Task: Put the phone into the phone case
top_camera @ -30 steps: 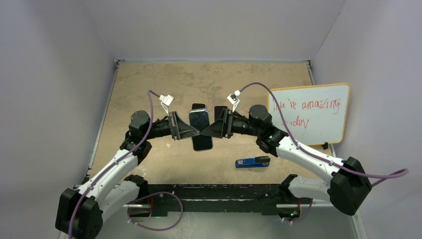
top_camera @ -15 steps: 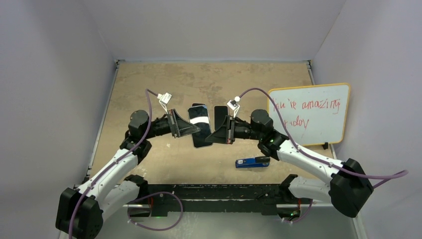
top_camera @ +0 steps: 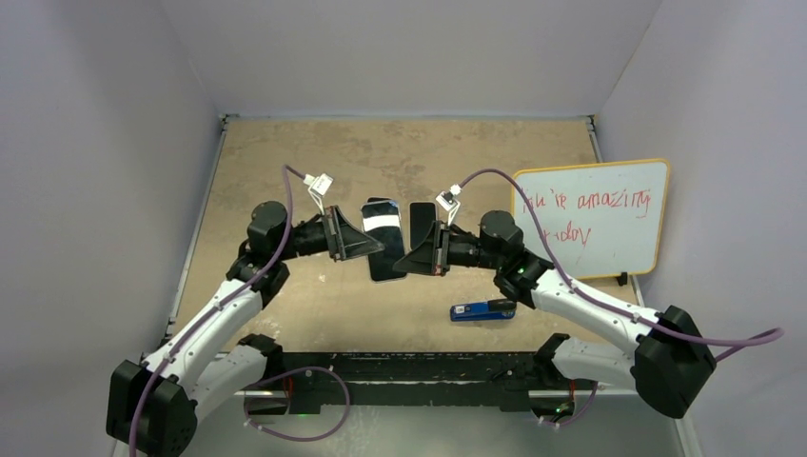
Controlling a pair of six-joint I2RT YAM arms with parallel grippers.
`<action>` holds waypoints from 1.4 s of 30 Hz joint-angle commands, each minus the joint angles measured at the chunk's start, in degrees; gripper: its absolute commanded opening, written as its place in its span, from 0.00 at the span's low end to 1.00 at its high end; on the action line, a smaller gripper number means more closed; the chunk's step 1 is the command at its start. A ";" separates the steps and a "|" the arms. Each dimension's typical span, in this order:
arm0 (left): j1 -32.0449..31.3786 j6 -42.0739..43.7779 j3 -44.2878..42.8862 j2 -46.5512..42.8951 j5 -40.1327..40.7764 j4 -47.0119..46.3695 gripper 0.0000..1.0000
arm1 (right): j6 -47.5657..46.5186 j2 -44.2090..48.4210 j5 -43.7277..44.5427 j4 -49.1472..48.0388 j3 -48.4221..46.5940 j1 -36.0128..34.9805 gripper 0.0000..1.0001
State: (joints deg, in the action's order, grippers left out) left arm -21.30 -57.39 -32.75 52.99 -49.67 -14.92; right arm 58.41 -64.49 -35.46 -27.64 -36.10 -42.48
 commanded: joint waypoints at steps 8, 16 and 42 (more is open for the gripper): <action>4.82 11.02 -6.39 6.49 0.11 7.35 0.00 | -6.30 7.36 11.50 17.69 -4.67 -0.06 0.86; 13.98 21.12 -12.75 16.46 3.12 20.35 0.00 | -10.77 13.70 15.06 26.87 -6.88 -0.07 0.99; 21.30 40.11 -29.19 50.94 16.99 39.75 0.19 | -16.52 22.16 20.15 37.92 -9.07 -0.13 0.99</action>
State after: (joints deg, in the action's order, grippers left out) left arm -0.67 -22.24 -59.18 103.66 -40.77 23.29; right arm 43.00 -43.68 -18.26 8.75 -43.18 -42.63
